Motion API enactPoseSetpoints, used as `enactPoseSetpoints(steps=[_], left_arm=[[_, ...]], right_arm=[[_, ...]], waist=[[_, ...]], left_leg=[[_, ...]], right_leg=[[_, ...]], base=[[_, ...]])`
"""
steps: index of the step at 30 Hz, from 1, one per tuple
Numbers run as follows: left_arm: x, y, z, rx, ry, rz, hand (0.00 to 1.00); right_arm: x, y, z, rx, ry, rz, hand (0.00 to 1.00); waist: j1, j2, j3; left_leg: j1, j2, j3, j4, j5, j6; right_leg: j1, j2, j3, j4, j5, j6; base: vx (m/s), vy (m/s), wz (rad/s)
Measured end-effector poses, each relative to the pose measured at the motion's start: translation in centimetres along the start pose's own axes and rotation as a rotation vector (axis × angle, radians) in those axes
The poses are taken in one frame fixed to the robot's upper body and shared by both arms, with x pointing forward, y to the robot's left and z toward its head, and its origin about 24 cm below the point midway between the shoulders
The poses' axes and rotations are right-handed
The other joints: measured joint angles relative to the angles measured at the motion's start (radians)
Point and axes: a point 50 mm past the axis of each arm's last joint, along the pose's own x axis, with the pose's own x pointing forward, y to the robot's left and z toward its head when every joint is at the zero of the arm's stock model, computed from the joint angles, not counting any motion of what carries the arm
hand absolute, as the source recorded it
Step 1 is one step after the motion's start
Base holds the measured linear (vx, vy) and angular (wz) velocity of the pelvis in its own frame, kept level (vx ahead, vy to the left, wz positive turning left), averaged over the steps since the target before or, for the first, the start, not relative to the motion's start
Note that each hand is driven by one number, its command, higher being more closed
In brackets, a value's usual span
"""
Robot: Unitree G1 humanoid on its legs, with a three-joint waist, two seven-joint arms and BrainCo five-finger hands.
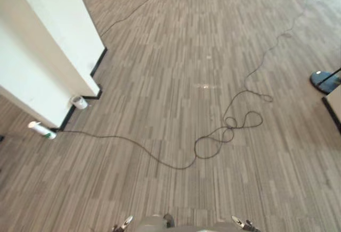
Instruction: Organize washtable
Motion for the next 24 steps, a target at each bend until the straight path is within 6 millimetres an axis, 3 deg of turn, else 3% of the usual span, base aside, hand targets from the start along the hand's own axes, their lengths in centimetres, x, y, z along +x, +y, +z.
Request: enactPoseSetpoints(steps=[1, 3, 4, 5, 6, 7, 8, 9, 10, 11, 12, 13, 14, 16, 17, 19, 22, 23, 24], left_arm=[[0.0, 0.4, 0.2, 0.014, -0.003, 0.008, 0.0], [0.1, 0.2, 0.7, 0.065, -0.012, -0.006, 0.0], [0.2, -0.4, 1.1, 0.072, -0.022, -0.019, 0.0], [0.4, -1.8, 1.7, 0.074, -0.038, -0.054, 0.0], [0.5, -2.6, 1.9, 0.091, -0.045, -0.076, 0.0], [0.5, -3.5, 2.1, 0.106, -0.054, -0.102, 0.0], [0.6, -4.5, 2.5, 0.117, -0.07, -0.128, 0.0], [0.5, -4.5, 2.5, 0.126, -0.072, -0.13, 0.0], [0.5, -4.5, 2.2, 0.127, -0.064, -0.131, 0.0], [0.4, -4.8, 1.8, 0.11, -0.056, -0.131, 0.0], [0.4, -5.1, 1.5, 0.065, -0.054, -0.131, 0.0], [0.3, -5.4, 1.4, 0.049, -0.056, -0.137, 0.0], [0.3, -5.6, 1.3, 0.024, -0.056, -0.138, 0.0], [0.2, -5.5, 1.4, -0.002, -0.064, -0.134, 0.0], [0.3, -5.5, 1.8, -0.001, -0.082, -0.134, 0.0], [0.3, -5.4, 2.6, 0.013, -0.12, -0.138, 0.0], [0.3, -5.1, 2.9, 0.008, -0.132, -0.132, 0.0], [0.3, -5.3, 3.1, 0.009, -0.14, -0.139, 0.0], [0.3, -5.4, 3.1, 0.009, -0.14, -0.142, 0.0]], right_arm=[[0.0, 0.3, -0.2, 0.02, 0.002, 0.006, 0.0], [0.0, 0.5, -0.1, 0.042, -0.008, 0.01, 0.0], [0.1, 0.6, 0.2, 0.051, -0.022, 0.013, 0.0], [0.1, 0.3, 1.1, 0.053, -0.059, 0.009, 0.0], [0.1, 0.1, 1.4, 0.047, -0.069, 0.006, 0.0], [0.1, 0.0, 1.6, 0.047, -0.076, 0.003, 0.0], [0.1, -0.1, 1.6, 0.058, -0.076, -0.002, 0.0], [0.0, -0.3, 0.9, 0.067, -0.055, -0.01, 0.0], [-0.1, -0.5, 0.4, 0.071, -0.042, -0.017, 0.0], [-0.1, -0.7, 0.5, 0.085, -0.044, -0.021, 0.0], [-0.1, -0.6, 0.9, 0.081, -0.059, -0.018, 0.0], [-0.1, -0.7, 1.2, 0.076, -0.071, -0.019, 0.0], [0.0, -0.9, 1.9, 0.065, -0.093, -0.018, 0.0], [0.0, -1.0, 2.0, 0.065, -0.094, -0.034, 0.0], [-0.1, -1.0, 1.3, 0.069, -0.069, -0.042, 0.0], [0.0, -0.7, 1.0, 0.069, -0.055, -0.037, 0.0], [0.3, -0.1, 1.6, 0.057, -0.057, -0.025, 0.0], [0.3, -0.1, 1.5, 0.059, -0.054, -0.028, 0.0], [0.3, -0.2, 1.4, 0.062, -0.051, -0.03, 0.0]], waist=[[-0.001, -0.021, 0.002], [-0.017, -0.021, 0.004], [-0.032, -0.012, 0.003], [-0.052, 0.025, 0.016], [-0.056, 0.042, 0.023], [-0.064, 0.061, 0.031], [-0.072, 0.062, 0.033], [-0.071, 0.043, 0.026], [-0.072, 0.04, 0.023], [-0.075, 0.05, 0.014], [-0.066, 0.074, 0.005], [-0.064, 0.087, 0.006], [-0.063, 0.1, 0.015], [-0.063, 0.111, 0.027], [-0.053, 0.094, 0.03], [-0.033, 0.076, 0.029], [-0.027, 0.07, 0.03], [-0.013, 0.064, 0.029], [-0.009, 0.063, 0.029]], left_leg=[[0.069, -0.003, -0.006, -0.035, -0.001, 0.012], [0.138, 0.008, -0.022, -0.084, -0.005, 0.011], [0.164, 0.02, -0.039, -0.103, -0.005, 0.01], [0.198, 0.06, -0.062, -0.132, -0.008, 0.005], [0.207, 0.081, -0.065, -0.138, -0.008, 0.005], [0.218, 0.104, -0.077, -0.145, -0.008, 0.004], [0.232, 0.116, -0.087, -0.152, -0.005, -0.002], [0.269, 0.111, -0.088, -0.155, -0.01, -0.024], [0.285, 0.114, -0.097, -0.142, -0.019, -0.04], [0.286, 0.144, -0.115, -0.074, -0.018, -0.067], [0.222, 0.179, -0.115, 0.08, 0.021, -0.128], [0.177, 0.2, -0.119, 0.184, 0.053, -0.146], [0.068, 0.243, -0.145, 0.415, 0.136, -0.17], [-0.045, 0.297, -0.131, 0.706, 0.125, -0.178], [-0.091, 0.293, -0.103, 0.779, 0.098, -0.17], [-0.17, 0.273, -0.045, 0.741, 0.057, -0.153], [-0.26, 0.225, -0.026, 0.423, 0.037, -0.148], [-0.27, 0.178, -0.057, 0.195, 0.051, -0.154], [-0.264, 0.158, -0.086, 0.103, 0.071, -0.158]], right_leg=[[-0.051, 0.005, -0.023, 0.099, -0.046, -0.01], [-0.112, 0.029, -0.102, 0.076, -0.111, -0.026], [-0.149, 0.046, -0.14, 0.018, -0.134, -0.033], [-0.205, 0.098, -0.173, -0.136, -0.136, -0.044], [-0.226, 0.123, -0.171, -0.214, -0.126, -0.045], [-0.252, 0.148, -0.166, -0.341, -0.08, -0.046], [-0.264, 0.169, -0.144, -0.534, 0.025, -0.036], [-0.27, 0.169, -0.11, -0.634, 0.106, -0.044], [-0.271, 0.175, -0.087, -0.605, 0.173, -0.061], [-0.276, 0.192, -0.087, -0.524, 0.174, -0.094], [-0.258, 0.216, -0.089, -0.52, 0.13, -0.101], [-0.237, 0.23, -0.092, -0.536, 0.115, -0.106], [-0.173, 0.268, -0.097, -0.59, 0.095, -0.116], [-0.029, 0.319, -0.1, -0.685, 0.087, -0.137], [0.067, 0.328, -0.098, -0.733, 0.085, -0.137], [0.167, 0.326, -0.084, -0.807, 0.083, -0.133], [0.257, 0.317, -0.061, -0.881, 0.066, -0.107], [0.291, 0.296, -0.05, -0.908, 0.051, -0.084], [0.304, 0.291, -0.05, -0.917, 0.041, -0.069]], base=[[0.37, 0.081, 0.21], [0.38, 0.038, 0.36], [0.57, -0.037, 0.62], [0.5, -0.04, 0.62], [0.53, -0.065, 0.62], [0.43, -0.093, 0.61], [0.67, -0.172, 0.68], [0.59, -0.184, 0.58], [0.78, -0.27, 0.4], [0.79, -0.303, 0.11], [0.78, -0.301, -0.05], [0.64, -0.256, -0.18], [0.52, -0.183, -0.08], [0.63, -0.17, -0.09], [0.59, -0.128, -0.18], [0.49, -0.104, -0.28], [0.45, 0.005, -0.3], [0.43, 0.115, -0.33], [0.37, 0.17, -0.32]])
